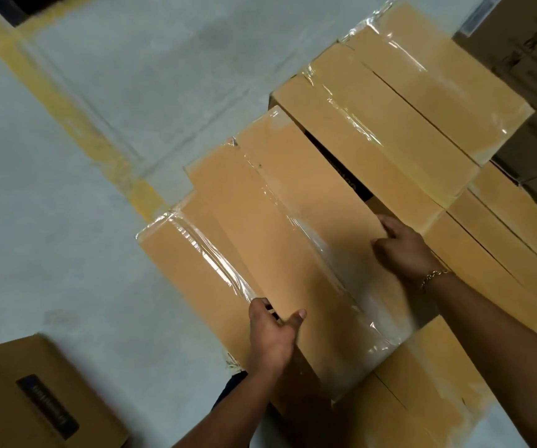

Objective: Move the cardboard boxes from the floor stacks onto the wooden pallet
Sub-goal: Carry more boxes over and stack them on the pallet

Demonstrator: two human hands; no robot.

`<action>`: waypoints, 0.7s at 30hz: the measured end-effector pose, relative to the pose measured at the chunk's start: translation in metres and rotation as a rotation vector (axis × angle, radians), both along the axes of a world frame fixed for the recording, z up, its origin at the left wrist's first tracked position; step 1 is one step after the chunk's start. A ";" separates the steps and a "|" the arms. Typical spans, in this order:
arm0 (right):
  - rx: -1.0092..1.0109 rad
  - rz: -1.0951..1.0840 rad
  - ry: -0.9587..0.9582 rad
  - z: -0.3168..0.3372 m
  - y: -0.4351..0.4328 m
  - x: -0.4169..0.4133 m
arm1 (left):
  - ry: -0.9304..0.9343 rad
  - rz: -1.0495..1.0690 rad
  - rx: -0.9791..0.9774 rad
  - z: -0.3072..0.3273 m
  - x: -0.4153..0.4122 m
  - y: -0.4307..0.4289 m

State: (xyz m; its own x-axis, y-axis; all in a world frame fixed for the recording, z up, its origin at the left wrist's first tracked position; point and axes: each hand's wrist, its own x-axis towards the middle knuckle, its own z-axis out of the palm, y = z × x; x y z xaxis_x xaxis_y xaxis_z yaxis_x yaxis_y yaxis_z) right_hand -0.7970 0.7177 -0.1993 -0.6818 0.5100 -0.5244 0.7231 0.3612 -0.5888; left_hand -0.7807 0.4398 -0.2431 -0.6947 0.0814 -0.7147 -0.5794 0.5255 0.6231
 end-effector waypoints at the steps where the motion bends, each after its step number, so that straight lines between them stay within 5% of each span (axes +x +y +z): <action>1: 0.001 0.011 0.004 -0.001 0.001 -0.002 | 0.012 0.005 0.004 0.000 -0.001 0.001; 21: 0.405 0.466 -0.021 -0.078 0.118 0.056 | 0.248 0.206 -0.064 -0.063 0.109 0.114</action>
State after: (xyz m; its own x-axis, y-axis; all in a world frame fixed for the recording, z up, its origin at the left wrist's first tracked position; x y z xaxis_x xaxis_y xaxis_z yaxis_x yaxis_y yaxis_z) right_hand -0.7406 0.8356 -0.2769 -0.8726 0.3221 -0.3671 0.4451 0.8339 -0.3264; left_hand -0.6714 0.5538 -0.3066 -0.8455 -0.1181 -0.5207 -0.5120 0.4558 0.7281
